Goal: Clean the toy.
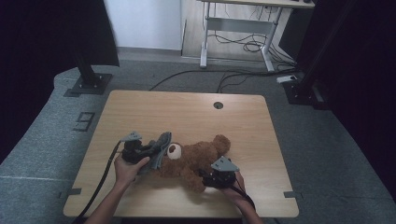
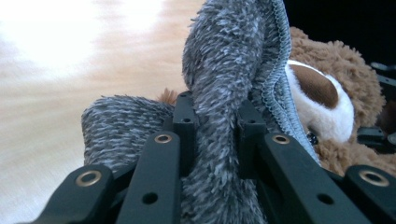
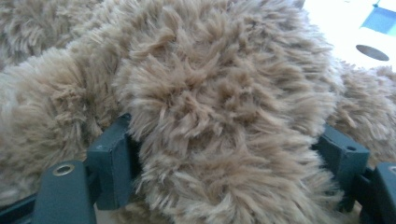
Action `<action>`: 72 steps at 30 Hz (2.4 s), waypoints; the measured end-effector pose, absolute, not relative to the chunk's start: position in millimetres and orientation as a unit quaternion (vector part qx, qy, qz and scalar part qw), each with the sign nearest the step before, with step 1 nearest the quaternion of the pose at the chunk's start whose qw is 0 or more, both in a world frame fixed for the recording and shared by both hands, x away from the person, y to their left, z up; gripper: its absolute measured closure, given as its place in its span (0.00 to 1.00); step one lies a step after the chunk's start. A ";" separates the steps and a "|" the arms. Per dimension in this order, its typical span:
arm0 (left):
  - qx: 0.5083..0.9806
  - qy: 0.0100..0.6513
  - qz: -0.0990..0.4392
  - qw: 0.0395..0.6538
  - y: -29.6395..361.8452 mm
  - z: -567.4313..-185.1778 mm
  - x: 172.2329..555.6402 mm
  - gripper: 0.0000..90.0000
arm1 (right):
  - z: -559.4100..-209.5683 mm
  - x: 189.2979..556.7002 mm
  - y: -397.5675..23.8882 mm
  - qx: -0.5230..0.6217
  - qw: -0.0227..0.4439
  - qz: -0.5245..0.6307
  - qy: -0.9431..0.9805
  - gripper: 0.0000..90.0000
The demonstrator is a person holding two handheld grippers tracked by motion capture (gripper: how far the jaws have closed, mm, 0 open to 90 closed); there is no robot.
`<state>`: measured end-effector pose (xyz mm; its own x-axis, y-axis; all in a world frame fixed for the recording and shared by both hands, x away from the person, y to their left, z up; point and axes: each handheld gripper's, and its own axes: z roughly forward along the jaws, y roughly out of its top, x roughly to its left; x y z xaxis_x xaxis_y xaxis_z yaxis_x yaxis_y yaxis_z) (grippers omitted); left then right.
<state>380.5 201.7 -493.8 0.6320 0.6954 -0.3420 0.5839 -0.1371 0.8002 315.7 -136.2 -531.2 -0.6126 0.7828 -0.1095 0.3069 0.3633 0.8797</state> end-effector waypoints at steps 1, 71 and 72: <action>0.750 0.428 0.057 0.501 202.1 -493.2 384.9 0.83 | -531.7 321.3 -136.1 0.352 0.271 0.445 0.778 0.25; 0.837 0.401 0.129 0.350 148.3 -496.2 384.0 0.21 | -530.8 368.1 -134.0 0.367 0.252 0.459 0.769 0.21; 0.835 0.404 0.127 0.351 148.0 -496.0 389.1 0.22 | -530.2 372.3 -134.2 0.370 0.252 0.457 0.768 0.21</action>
